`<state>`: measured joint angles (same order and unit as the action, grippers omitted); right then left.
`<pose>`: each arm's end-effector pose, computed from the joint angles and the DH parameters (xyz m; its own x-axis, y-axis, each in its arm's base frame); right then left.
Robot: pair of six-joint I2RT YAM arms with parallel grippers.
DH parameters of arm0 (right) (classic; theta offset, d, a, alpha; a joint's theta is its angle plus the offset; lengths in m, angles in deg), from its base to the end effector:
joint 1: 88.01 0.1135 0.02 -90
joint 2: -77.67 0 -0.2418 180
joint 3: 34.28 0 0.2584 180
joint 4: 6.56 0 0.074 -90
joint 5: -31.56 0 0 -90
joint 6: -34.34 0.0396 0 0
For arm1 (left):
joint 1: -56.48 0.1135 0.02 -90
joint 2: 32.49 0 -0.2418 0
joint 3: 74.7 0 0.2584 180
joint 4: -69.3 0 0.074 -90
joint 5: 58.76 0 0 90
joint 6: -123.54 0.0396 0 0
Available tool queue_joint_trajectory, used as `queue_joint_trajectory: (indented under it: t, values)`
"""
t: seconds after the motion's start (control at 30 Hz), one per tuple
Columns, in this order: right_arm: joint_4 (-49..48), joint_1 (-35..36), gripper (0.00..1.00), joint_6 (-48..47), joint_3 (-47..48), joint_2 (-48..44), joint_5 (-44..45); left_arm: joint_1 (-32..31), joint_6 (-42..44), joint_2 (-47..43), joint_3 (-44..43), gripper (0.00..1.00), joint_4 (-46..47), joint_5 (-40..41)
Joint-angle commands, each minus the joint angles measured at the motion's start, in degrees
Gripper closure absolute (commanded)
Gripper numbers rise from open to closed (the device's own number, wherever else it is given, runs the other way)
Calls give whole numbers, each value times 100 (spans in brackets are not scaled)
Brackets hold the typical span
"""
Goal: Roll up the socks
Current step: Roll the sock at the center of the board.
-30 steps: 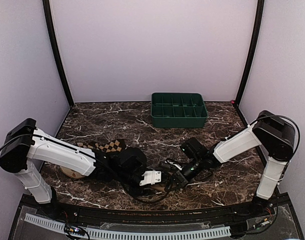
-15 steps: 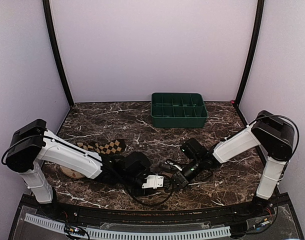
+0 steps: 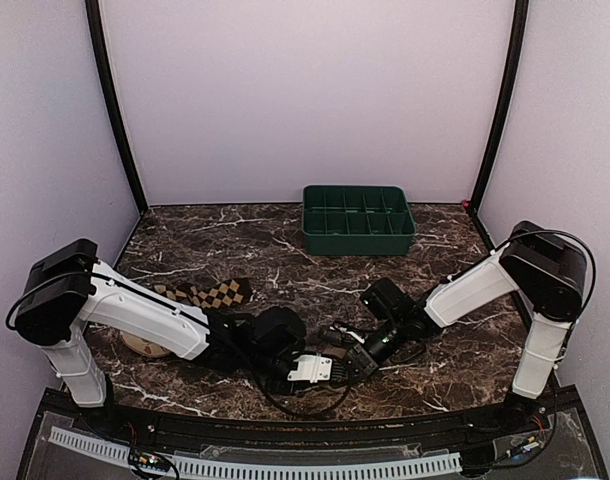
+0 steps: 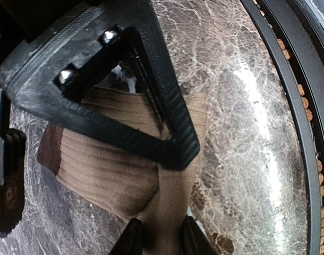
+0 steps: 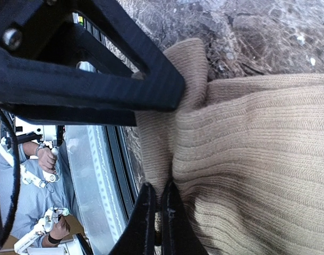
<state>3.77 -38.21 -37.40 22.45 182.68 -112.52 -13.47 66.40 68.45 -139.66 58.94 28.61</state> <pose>0.1725 0.2538 0.0712 -0.7490 -0.6015 -0.2780 -0.5114 0.2579 0.8197 0.1194 -0.3326 0.1169 0.3067 0.7405 -0.5979 0.9320 -0.1061 0.3467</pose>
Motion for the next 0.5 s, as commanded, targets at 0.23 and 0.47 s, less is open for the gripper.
queue_joint_trajectory:
  t: [0.23, 0.47]
  values:
    - [25, -67, 100, -113, -35, 114, -149, -45, 95, 334, -445, 84, -429, -297]
    - [281, -84, 91, -196, -22, 47, 197, -46, 88, 441, -699, 100, -859, -462]
